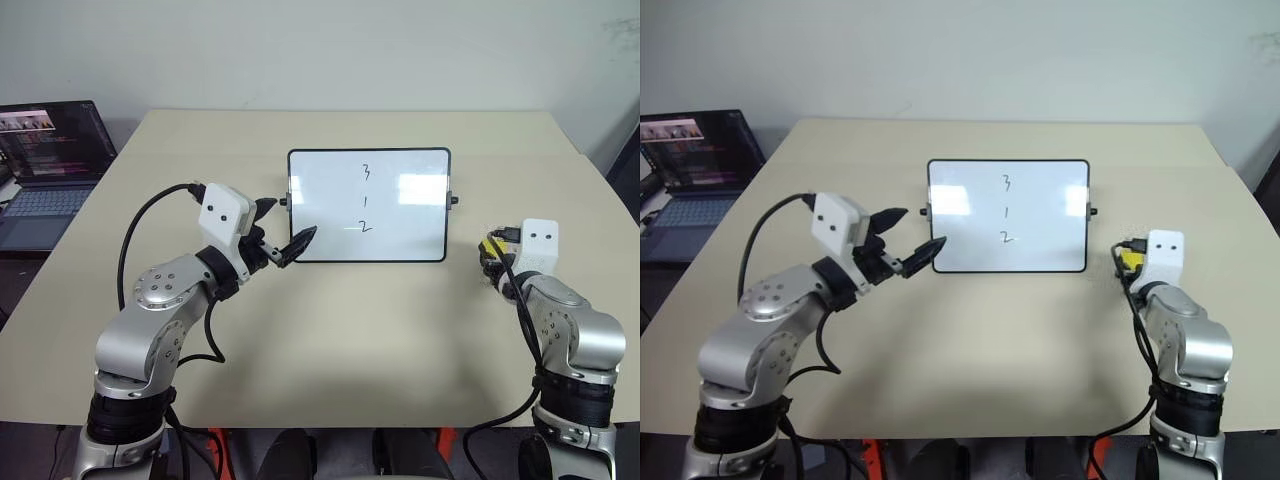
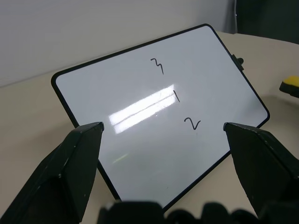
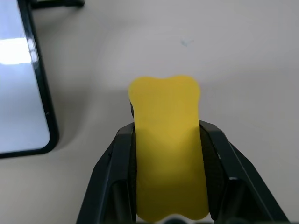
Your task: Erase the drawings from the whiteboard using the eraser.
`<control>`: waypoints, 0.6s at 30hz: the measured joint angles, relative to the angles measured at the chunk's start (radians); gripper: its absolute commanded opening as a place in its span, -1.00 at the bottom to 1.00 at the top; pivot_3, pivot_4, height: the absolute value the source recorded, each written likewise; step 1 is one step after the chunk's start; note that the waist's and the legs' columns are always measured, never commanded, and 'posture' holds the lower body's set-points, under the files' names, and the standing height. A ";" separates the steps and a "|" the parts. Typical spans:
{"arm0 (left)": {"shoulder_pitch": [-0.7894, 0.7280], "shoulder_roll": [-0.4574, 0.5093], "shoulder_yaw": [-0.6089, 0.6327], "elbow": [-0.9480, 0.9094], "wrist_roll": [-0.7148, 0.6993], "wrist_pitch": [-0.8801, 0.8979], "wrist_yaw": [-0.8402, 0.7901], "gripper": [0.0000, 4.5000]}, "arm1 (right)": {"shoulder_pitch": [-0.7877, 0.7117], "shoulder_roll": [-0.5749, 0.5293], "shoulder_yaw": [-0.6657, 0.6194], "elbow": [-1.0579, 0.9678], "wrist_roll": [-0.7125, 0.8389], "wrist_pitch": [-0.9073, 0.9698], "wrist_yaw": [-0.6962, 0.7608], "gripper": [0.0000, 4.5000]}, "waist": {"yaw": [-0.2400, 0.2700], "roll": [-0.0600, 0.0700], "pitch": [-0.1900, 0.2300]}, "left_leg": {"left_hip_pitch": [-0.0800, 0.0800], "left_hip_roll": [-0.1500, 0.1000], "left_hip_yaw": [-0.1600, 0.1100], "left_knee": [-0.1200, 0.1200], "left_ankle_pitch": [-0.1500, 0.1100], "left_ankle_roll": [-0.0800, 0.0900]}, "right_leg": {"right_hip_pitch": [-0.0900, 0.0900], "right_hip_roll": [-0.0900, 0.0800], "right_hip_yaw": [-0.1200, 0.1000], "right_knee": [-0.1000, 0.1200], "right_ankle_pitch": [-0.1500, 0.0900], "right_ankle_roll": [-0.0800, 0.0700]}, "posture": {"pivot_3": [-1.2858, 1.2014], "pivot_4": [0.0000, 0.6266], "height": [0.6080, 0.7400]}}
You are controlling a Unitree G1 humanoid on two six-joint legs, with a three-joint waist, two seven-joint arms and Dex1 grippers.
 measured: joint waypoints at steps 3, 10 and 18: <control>0.000 0.000 -0.001 0.000 0.000 0.000 0.001 1.00 | 0.038 0.004 0.004 0.000 -0.001 0.009 0.007 -0.38 | 0.000 0.000 0.000 | 0.000 0.000 0.000 0.000 0.000 0.000 | 0.000 0.000 0.000 0.000 0.000 0.000 | 0.03 -0.52 1.00; -0.002 0.000 -0.003 0.000 0.000 0.000 0.001 1.00 | 0.057 -0.005 0.020 0.004 -0.003 -0.028 0.023 -0.38 | -0.001 0.000 0.000 | 0.000 0.000 0.000 0.000 0.000 0.000 | 0.000 0.000 0.000 0.000 0.000 0.000 | 0.03 -0.52 1.00; -0.003 0.000 -0.003 0.000 0.000 0.000 0.001 1.00 | 0.057 -0.010 0.023 0.014 -0.004 -0.038 0.024 -0.38 | -0.001 0.000 0.000 | 0.000 0.000 0.000 0.000 0.000 0.000 | 0.000 0.000 0.000 0.000 0.000 0.000 | 0.03 -0.52 1.00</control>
